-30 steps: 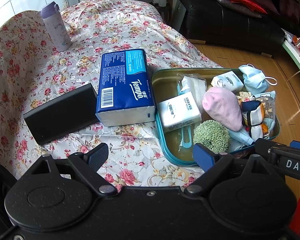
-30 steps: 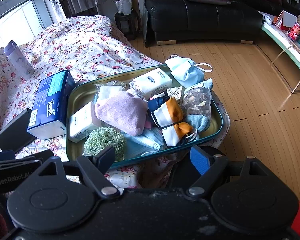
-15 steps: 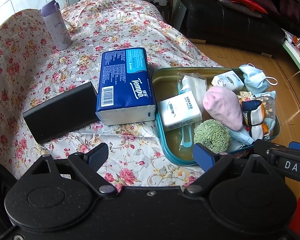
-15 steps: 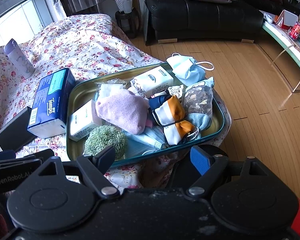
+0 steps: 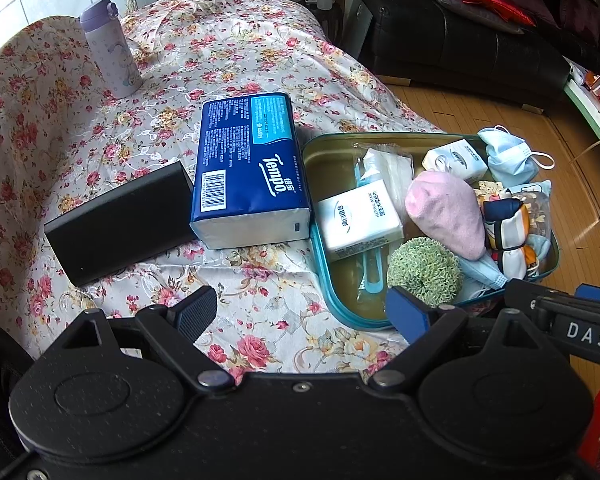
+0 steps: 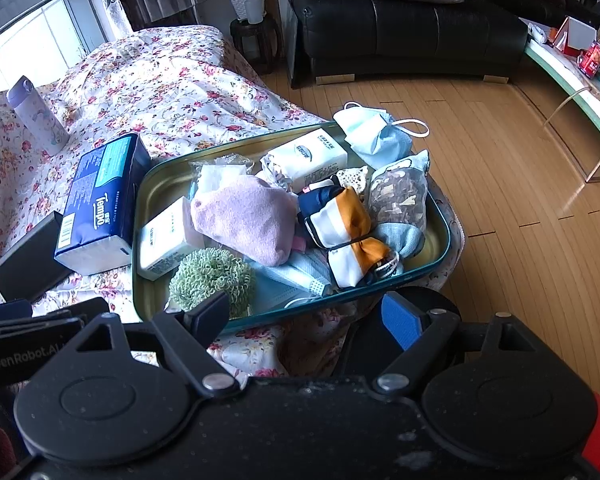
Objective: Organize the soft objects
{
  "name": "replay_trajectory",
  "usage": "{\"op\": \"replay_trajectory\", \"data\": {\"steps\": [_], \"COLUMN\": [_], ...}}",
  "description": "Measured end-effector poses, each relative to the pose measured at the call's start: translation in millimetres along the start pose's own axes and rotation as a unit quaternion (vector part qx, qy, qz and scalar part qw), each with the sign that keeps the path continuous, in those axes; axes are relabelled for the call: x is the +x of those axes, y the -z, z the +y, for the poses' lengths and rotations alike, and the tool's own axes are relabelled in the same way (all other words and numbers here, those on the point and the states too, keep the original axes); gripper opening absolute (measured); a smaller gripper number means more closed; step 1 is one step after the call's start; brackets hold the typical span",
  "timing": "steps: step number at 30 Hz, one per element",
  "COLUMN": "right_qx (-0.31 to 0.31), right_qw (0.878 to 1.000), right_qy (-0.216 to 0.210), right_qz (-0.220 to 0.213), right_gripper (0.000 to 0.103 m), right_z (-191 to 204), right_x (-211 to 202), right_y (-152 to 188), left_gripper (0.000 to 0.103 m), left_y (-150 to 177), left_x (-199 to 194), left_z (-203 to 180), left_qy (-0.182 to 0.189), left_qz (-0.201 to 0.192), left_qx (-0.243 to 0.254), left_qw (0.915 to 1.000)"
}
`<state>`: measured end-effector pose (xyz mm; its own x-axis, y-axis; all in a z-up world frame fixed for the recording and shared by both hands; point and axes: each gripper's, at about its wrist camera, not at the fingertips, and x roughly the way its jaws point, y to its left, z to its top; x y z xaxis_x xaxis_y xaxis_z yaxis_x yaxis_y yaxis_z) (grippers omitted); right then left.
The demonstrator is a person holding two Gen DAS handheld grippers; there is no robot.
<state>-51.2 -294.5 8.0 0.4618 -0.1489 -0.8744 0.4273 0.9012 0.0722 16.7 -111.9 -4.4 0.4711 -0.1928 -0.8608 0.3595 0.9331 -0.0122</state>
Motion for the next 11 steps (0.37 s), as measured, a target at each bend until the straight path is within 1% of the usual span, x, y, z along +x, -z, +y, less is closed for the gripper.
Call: {"op": "replay_trajectory", "data": {"steps": [11], "right_qx": [-0.001], "right_qw": [1.0], "right_qy": [-0.001], "right_qz": [0.001], "right_gripper": [0.085], "right_z": [0.0], "right_x": [0.6], "right_y": [-0.5], "left_gripper": [0.089], "left_y": [1.6], "left_x": [0.1], "left_z": [-2.4], "left_qy": [0.001], "left_qz": [-0.001], "left_qx": [0.007], "left_qw": [1.0]}}
